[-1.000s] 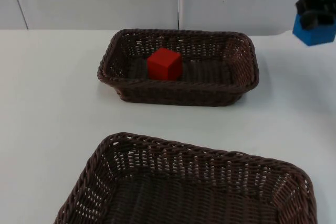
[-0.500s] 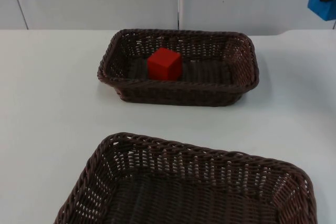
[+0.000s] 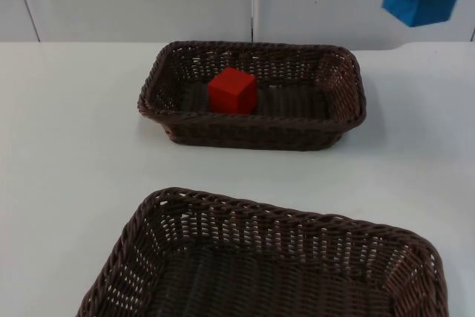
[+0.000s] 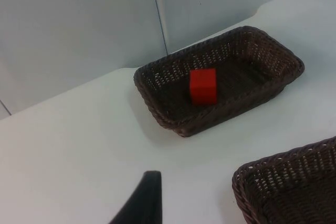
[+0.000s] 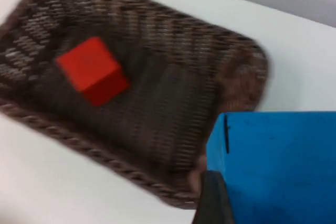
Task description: Pick up one cube with the left hand and place it into the upper basket. Pick up one cube with the right hand and place it into the lower basket.
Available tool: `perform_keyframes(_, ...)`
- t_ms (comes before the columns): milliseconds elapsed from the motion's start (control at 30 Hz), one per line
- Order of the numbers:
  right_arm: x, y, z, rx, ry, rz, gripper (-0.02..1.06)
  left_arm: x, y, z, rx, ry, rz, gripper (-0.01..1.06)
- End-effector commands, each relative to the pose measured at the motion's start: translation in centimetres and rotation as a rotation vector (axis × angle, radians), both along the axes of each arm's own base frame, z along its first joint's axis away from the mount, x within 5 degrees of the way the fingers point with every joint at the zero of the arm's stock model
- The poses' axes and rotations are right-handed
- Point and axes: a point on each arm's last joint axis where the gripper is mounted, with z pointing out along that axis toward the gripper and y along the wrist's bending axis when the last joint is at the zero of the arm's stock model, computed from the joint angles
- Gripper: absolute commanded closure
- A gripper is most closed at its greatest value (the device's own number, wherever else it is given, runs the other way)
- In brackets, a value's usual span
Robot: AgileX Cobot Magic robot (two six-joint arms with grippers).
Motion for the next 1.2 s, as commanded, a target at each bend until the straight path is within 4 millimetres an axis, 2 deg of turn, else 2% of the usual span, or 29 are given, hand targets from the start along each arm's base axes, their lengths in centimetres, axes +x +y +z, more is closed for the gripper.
perform_keyframes(0, -1.2, 2.2, 0.7, 0.005, -0.023, 0.074, 1.05, -0.1, 0.0, -0.2, -0.002, 0.005, -0.001, 0.00)
perform_keyframes(33, -1.2, 2.2, 0.7, 0.005, -0.023, 0.074, 1.05, -0.1, 0.0, -0.2, -0.002, 0.005, -0.001, 0.00)
perform_keyframes(167, -3.0, 5.2, 0.6, 0.001, -0.012, 0.168, 1.05, -0.1, 0.0, -0.2, -0.002, 0.005, -0.001, 0.00)
perform_keyframes(200, -3.0, 5.2, 0.6, 0.001, -0.012, 0.168, 1.05, -0.1, 0.0, -0.2, -0.002, 0.005, -0.001, 0.00)
perform_keyframes(333, -5.0, 7.7, 0.4, -0.013, 0.015, 0.258, 1.05, -0.1, 0.0, -0.1, -0.003, 0.003, -0.001, 0.00)
perform_keyframes(367, -5.0, 7.7, 0.4, -0.013, 0.015, 0.258, 1.05, -0.1, 0.0, -0.1, -0.003, 0.003, -0.001, 0.00)
perform_keyframes(467, -6.9, 9.5, 0.1, -0.038, 0.057, 0.333, 1.05, -0.1, 0.0, -0.1, -0.005, 0.002, -0.002, 0.00)
perform_keyframes(833, -10.6, 12.3, -1.0, -0.099, 0.150, 0.461, 1.05, -0.1, 0.0, -0.1, -0.009, 0.003, -0.004, 0.00)
perform_keyframes(1167, -13.3, 13.6, -2.4, -0.130, 0.191, 0.542, 1.05, -0.2, 0.0, -0.1, -0.010, 0.003, -0.005, 0.00)
